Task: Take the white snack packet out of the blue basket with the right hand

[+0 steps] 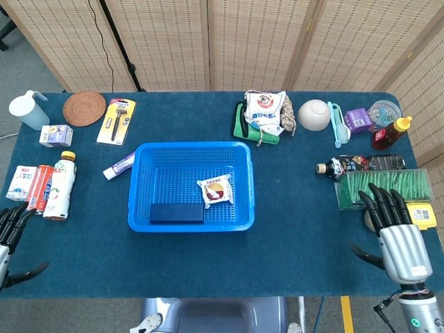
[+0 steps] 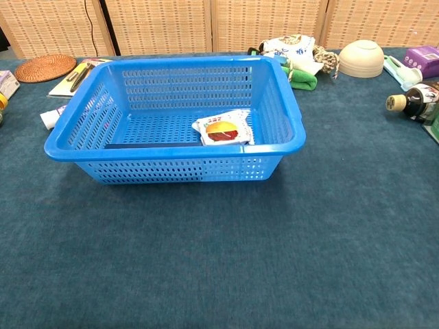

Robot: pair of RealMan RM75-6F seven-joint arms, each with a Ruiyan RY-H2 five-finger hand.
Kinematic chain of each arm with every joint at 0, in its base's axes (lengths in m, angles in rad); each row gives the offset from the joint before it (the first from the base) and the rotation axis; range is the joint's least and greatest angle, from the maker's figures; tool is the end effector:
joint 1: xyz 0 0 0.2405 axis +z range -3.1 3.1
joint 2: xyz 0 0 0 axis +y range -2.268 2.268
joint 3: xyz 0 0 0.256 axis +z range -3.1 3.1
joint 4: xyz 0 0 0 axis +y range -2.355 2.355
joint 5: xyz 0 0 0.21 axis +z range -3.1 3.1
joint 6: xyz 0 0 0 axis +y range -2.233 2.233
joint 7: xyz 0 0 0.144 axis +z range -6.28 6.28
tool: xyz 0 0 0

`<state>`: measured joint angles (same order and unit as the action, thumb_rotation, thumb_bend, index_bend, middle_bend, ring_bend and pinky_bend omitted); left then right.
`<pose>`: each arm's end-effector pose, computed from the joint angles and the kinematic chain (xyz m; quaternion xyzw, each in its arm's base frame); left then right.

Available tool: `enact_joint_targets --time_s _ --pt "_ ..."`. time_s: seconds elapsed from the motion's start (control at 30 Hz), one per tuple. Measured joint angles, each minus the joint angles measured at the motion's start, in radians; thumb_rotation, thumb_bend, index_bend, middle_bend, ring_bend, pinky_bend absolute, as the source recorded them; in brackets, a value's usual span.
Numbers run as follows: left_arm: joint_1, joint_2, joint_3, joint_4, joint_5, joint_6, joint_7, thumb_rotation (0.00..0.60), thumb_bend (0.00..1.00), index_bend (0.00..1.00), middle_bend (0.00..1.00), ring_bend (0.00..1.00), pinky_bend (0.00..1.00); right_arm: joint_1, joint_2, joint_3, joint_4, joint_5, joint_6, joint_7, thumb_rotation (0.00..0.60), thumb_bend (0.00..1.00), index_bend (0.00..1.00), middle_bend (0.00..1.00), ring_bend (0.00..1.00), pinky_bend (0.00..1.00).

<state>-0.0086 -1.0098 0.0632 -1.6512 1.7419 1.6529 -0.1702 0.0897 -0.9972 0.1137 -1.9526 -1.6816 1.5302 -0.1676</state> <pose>-0.2901 0.1313 0.1824 -0.6178 -0.3841 -0.4529 0.5154 -0.2154 -0.1842 0.1792 0.6186 -0.3171 0.4773 0.5376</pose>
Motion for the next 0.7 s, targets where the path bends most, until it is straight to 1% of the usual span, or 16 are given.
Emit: enact_joint_targets --time_s 0.1,0.2,0.3,0.43,0.53,0.63,0.7 --pt "-0.006 0.002 -0.003 0.004 -0.003 -0.004 -0.022 0.6 0.06 0.0 0.0 0.0 0.0 0.061 0.011 0.038 -0.042 0.002 -0.054 -0.018 0.6 0.0 0.0 0.0 0.0 0.0" --pt "-0.007 0.006 -0.008 0.01 -0.014 -0.002 -0.043 0.6 0.06 0.0 0.0 0.0 0.0 0.143 0.007 0.085 -0.065 0.047 -0.154 -0.042 0.6 0.0 0.0 0.0 0.0 0.0" --pt "-0.007 0.009 -0.012 0.014 -0.025 -0.002 -0.054 0.6 0.06 0.0 0.0 0.0 0.0 0.241 -0.007 0.14 -0.071 0.154 -0.278 -0.099 0.6 0.0 0.0 0.0 0.0 0.0" --pt "-0.011 0.011 -0.016 0.012 -0.04 -0.016 -0.056 0.6 0.06 0.0 0.0 0.0 0.0 0.392 -0.037 0.209 -0.064 0.341 -0.424 -0.17 0.6 0.0 0.0 0.0 0.0 0.03" --pt "-0.013 0.012 -0.021 0.009 -0.05 -0.02 -0.056 0.6 0.06 0.0 0.0 0.0 0.0 0.497 -0.062 0.245 -0.053 0.451 -0.519 -0.217 0.6 0.0 0.0 0.0 0.0 0.06" --pt "-0.014 0.01 -0.026 0.007 -0.063 -0.025 -0.052 0.6 0.06 0.0 0.0 0.0 0.0 0.582 -0.087 0.267 -0.038 0.526 -0.581 -0.253 0.6 0.0 0.02 0.0 0.0 0.12" --pt "-0.016 0.01 -0.029 0.003 -0.072 -0.032 -0.046 0.6 0.06 0.0 0.0 0.0 0.0 0.625 -0.103 0.277 -0.031 0.565 -0.617 -0.26 0.6 0.0 0.05 0.01 0.0 0.16"
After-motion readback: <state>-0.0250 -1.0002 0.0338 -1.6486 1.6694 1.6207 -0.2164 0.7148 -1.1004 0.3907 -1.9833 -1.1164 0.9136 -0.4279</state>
